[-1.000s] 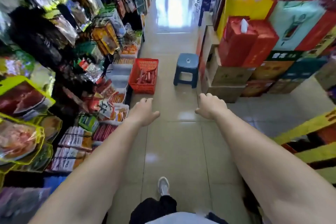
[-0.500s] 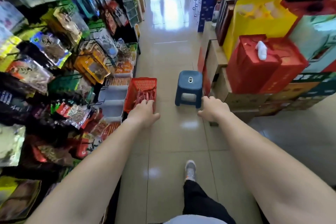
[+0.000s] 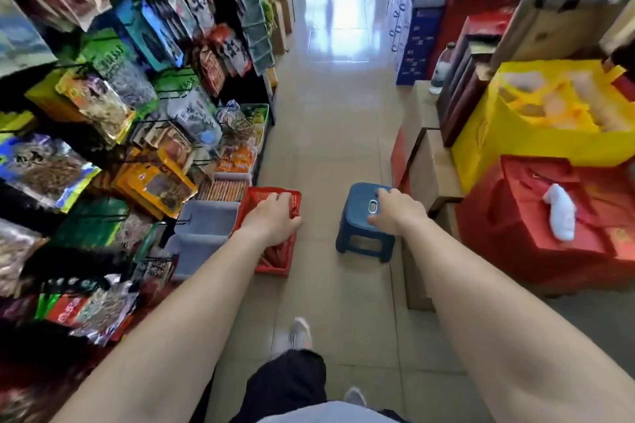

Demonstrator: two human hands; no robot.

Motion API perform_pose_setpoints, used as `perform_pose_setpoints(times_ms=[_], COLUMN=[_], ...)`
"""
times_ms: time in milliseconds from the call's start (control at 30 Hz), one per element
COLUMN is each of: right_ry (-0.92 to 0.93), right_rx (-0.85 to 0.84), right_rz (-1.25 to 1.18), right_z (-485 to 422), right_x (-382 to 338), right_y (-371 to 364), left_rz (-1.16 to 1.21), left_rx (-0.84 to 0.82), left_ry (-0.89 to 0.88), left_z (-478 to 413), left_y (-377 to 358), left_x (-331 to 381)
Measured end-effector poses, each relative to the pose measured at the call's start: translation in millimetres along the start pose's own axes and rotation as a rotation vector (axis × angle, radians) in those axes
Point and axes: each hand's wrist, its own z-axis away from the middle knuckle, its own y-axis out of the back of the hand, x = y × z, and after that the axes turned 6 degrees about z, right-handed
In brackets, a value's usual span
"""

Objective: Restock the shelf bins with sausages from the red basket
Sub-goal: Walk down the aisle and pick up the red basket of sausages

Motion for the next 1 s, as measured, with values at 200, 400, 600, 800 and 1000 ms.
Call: perform_pose_setpoints(times_ms=[200, 400, 600, 800, 1000], right_ry=[-0.02, -0.046, -0.007, 0.006, 0.0], right_rx=[-0.031, -0.007, -0.016, -0.039, -0.084], right_rz=[0.046, -0.003, 0.006, -0.018, -0.019], right_z=[-131, -240, -353, -510, -654], right_x=[-27, -62, -79, -86, -94], right_y=[50, 121, 169, 206, 260], left_rz=[0.0, -0.009, 0.015, -0.063, -0.043], left_rx=[-0.022, -0.048, -0.075, -0.063, -0.107], left_ry=[-0.002, 0.004, 0.012, 0.018, 0.079], left_z=[-138, -257, -368, -501, -638], left_y=[52, 121, 167, 205, 258], left_x=[-22, -39, -36, -33, -21])
